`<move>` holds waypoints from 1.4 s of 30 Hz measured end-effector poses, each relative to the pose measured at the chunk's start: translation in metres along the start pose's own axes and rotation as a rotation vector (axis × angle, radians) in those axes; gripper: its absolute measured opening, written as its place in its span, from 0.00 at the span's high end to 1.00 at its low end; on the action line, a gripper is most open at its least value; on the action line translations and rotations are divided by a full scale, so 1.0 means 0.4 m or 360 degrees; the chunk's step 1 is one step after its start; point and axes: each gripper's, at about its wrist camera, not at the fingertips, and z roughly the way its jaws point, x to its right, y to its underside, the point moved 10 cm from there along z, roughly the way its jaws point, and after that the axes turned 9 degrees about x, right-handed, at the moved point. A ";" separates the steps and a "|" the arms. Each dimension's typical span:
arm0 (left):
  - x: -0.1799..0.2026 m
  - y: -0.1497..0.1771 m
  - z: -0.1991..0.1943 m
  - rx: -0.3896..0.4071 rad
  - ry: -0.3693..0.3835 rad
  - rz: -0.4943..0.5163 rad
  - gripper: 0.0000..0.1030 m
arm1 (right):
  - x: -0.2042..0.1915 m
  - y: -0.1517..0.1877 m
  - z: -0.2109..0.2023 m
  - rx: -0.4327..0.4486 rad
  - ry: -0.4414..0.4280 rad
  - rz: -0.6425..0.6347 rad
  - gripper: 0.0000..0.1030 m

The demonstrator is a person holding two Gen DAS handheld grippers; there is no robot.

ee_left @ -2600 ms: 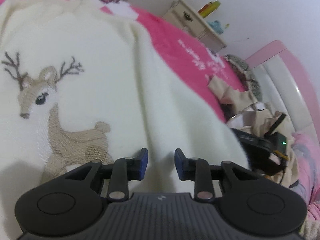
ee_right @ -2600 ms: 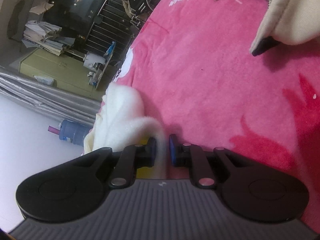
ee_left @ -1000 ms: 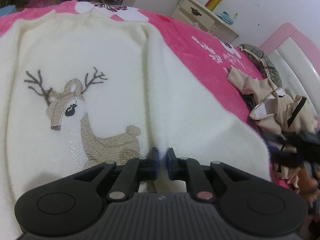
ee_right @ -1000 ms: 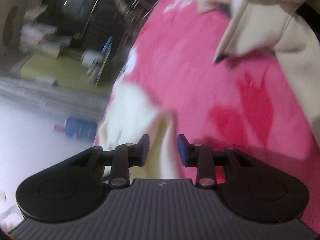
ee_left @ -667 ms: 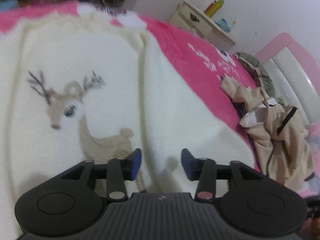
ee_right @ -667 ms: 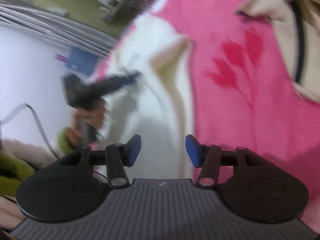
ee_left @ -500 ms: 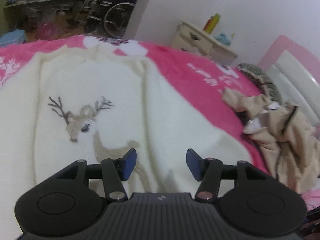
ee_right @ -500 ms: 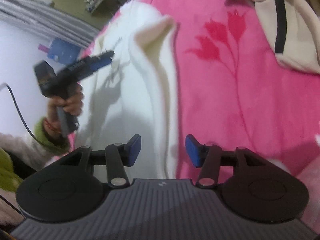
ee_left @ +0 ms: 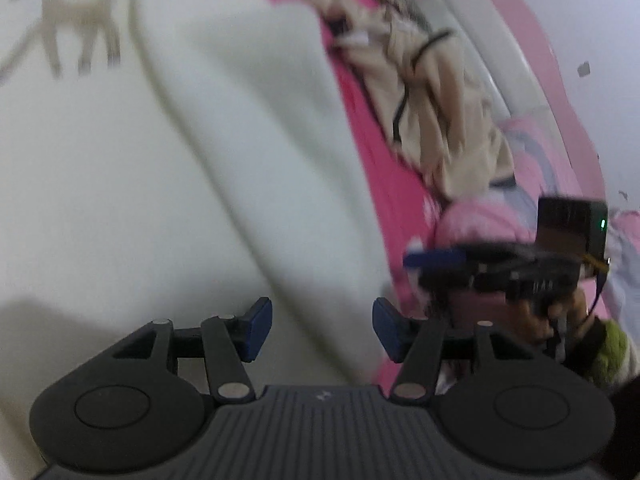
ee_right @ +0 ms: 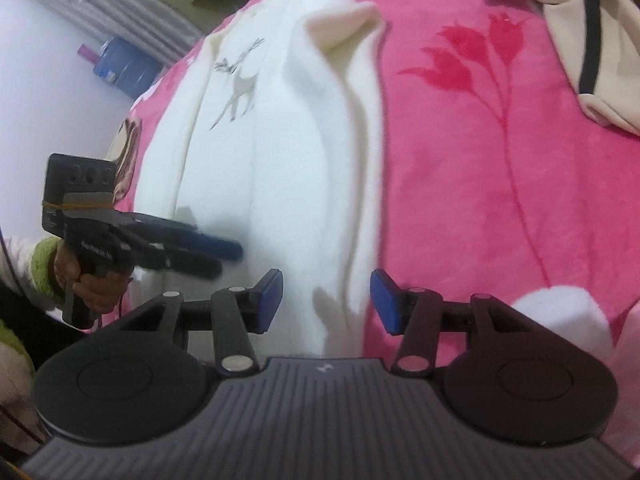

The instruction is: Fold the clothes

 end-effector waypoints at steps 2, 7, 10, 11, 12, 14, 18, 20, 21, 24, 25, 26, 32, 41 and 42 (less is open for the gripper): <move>0.003 0.021 0.010 -0.0032 0.0007 -0.0002 0.46 | 0.001 0.010 0.013 -0.0017 0.0006 -0.0014 0.55; 0.028 0.046 0.037 -0.0054 -0.0019 0.0086 0.47 | 0.006 0.044 0.043 -0.0087 0.0030 -0.0052 0.58; 0.041 0.062 0.041 -0.0057 -0.0059 0.0205 0.48 | 0.008 0.060 0.053 -0.0120 0.0044 -0.0080 0.60; 0.046 0.068 0.042 -0.0057 -0.0072 0.0248 0.49 | 0.009 0.064 0.056 -0.0128 0.0045 -0.0083 0.64; 0.048 0.074 0.042 -0.0054 -0.0087 0.0280 0.50 | 0.009 0.067 0.057 -0.0132 0.0049 -0.0093 0.65; 0.054 0.076 0.043 -0.0052 -0.0107 0.0315 0.54 | 0.004 0.057 0.050 -0.0108 0.0073 -0.0139 0.65; 0.060 0.074 0.046 -0.0058 -0.0116 0.0325 0.54 | -0.015 0.014 0.024 0.0001 0.0065 -0.0178 0.65; 0.060 0.075 0.047 -0.0060 -0.0115 0.0318 0.54 | -0.027 -0.010 0.013 0.0065 0.0045 -0.0186 0.65; 0.061 0.076 0.048 -0.0061 -0.0111 0.0316 0.54 | -0.031 -0.017 0.012 0.0092 0.0024 -0.0177 0.65; 0.065 0.080 0.054 -0.0063 -0.0104 0.0306 0.54 | -0.031 -0.010 0.033 0.0076 -0.0002 -0.0151 0.65; 0.067 0.083 0.054 -0.0070 -0.0099 0.0305 0.54 | -0.029 -0.005 0.042 0.0060 -0.0006 -0.0143 0.65; 0.068 0.086 0.054 -0.0077 -0.0095 0.0305 0.54 | -0.027 0.003 0.051 0.0039 -0.0009 -0.0135 0.65; 0.071 0.097 0.066 -0.0099 -0.0094 0.0281 0.55 | -0.019 0.050 0.074 -0.0061 -0.0049 -0.0047 0.65; 0.062 0.091 0.089 -0.0074 -0.0163 0.0290 0.91 | -0.053 0.064 0.096 -0.0084 -0.0060 -0.0141 0.93; 0.064 0.092 0.085 -0.0072 -0.0153 0.0287 0.91 | -0.060 0.063 0.092 -0.0083 -0.0080 -0.0148 0.93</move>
